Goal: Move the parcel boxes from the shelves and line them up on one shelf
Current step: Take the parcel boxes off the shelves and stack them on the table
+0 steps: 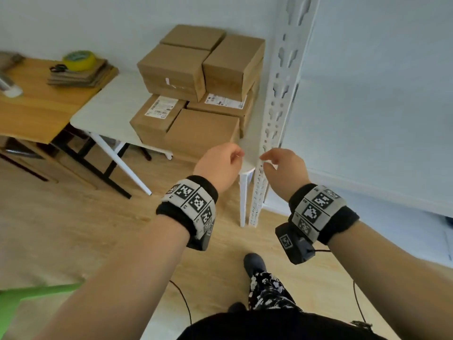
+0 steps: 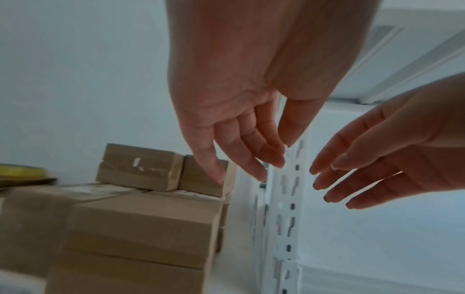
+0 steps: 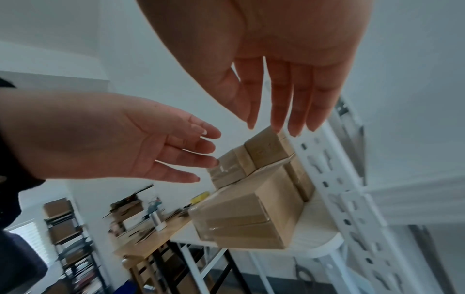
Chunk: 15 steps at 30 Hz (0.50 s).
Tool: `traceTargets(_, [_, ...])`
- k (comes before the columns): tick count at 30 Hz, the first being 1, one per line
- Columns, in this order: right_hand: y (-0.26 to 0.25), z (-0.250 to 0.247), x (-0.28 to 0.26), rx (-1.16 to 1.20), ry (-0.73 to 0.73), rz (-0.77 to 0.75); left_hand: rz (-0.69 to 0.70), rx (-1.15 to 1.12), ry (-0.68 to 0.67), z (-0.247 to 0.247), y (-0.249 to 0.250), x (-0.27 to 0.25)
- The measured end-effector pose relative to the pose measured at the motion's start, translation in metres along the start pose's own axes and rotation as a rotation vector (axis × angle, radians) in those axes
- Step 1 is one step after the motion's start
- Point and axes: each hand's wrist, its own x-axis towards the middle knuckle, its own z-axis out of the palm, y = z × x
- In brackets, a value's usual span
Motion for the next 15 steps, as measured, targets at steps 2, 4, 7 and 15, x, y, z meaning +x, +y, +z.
traceTargets(2, [0.011, -0.015, -0.020, 0.004, 0.064, 0.034, 0.058, 0.036, -0.032, 0.008, 0.015, -0.008])
traceTargets(4, [0.022, -0.031, -0.040, 0.018, 0.119, 0.081, 0.116, 0.052, -0.076, 0.018, 0.032, -0.015])
traceTargets(7, [0.041, -0.057, -0.064, 0.025, 0.211, 0.144, 0.201, 0.062, -0.125, 0.034, 0.062, -0.019])
traceTargets(15, [0.104, -0.143, -0.108, 0.078, 0.428, 0.223, 0.395, 0.126, -0.194, 0.089, 0.163, -0.015])
